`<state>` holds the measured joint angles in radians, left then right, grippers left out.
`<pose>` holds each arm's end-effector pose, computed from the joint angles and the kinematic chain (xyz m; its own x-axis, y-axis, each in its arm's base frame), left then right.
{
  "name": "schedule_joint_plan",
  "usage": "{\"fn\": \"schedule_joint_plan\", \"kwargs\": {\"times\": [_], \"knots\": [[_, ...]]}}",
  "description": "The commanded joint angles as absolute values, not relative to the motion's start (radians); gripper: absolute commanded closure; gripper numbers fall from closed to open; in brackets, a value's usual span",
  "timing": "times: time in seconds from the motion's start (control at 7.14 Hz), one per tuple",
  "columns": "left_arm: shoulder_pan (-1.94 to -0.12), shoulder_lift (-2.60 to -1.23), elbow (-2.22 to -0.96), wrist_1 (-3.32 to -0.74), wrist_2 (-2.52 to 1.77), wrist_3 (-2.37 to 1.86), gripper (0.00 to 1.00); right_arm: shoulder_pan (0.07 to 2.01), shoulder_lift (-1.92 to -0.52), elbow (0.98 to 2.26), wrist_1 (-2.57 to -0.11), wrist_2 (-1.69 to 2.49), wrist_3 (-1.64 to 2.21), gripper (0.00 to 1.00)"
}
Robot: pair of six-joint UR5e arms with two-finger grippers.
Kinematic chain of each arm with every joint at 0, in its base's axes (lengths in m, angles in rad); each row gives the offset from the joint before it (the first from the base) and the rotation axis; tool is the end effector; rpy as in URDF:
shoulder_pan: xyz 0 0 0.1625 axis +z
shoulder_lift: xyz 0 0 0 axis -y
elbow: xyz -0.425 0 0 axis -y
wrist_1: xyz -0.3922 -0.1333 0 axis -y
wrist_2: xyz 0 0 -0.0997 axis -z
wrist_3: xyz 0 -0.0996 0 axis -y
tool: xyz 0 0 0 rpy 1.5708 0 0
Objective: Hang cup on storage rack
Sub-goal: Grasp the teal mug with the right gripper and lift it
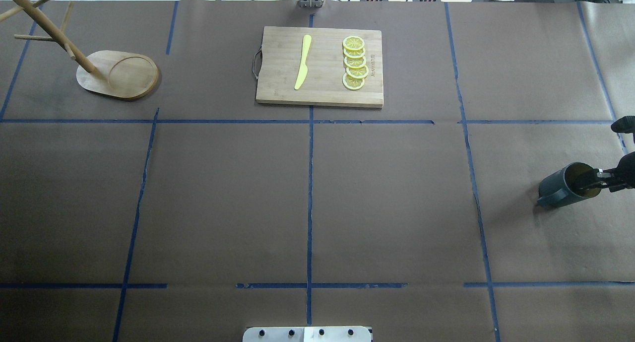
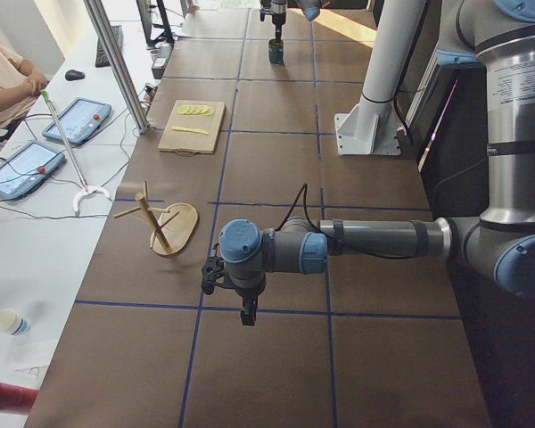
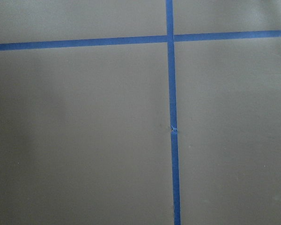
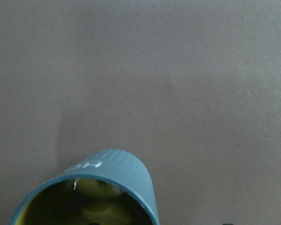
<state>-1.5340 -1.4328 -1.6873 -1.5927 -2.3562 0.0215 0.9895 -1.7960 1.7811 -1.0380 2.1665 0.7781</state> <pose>-0.0469 -0.4354 0.6623 0.7057 0.0478 -0.7069 -0.0520 0.9985 0.0156 -0.1685 -0.3974 0.6049 0.7190 0.0206 0.6947 -0.0387 0.9992 0.0104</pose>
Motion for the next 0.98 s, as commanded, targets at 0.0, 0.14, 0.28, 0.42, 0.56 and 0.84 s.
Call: {"fn": "schedule_joint_plan", "kwargs": {"times": [0.0, 0.14, 0.28, 0.42, 0.56, 0.84], "knots": [[-1.534, -1.434, -1.687, -1.594, -2.356, 0.021, 0.0, 0.954, -1.775, 1.779, -1.035, 2.168, 0.906, 0.85], [-1.534, -1.433, -1.687, -1.594, -2.356, 0.021, 0.0, 0.945, -1.761, 1.778, -1.037, 2.168, 0.913, 0.96], [-1.534, -1.434, -1.687, -1.594, -2.356, 0.021, 0.0, 0.945, -1.759, 1.782, -1.037, 2.168, 0.911, 1.0], [-1.534, -1.436, -1.687, -1.594, -2.356, 0.021, 0.0, 0.943, -1.759, 1.801, -1.037, 2.171, 0.911, 1.0], [-1.534, -1.436, -1.687, -1.594, -2.356, 0.021, 0.0, 0.943, -1.755, 1.856, -1.052, 2.181, 0.914, 1.0], [-1.534, -1.436, -1.687, -1.594, -2.356, 0.021, 0.0, 0.921, -1.598, 1.87, -1.147, 2.218, 1.036, 1.0]]}}
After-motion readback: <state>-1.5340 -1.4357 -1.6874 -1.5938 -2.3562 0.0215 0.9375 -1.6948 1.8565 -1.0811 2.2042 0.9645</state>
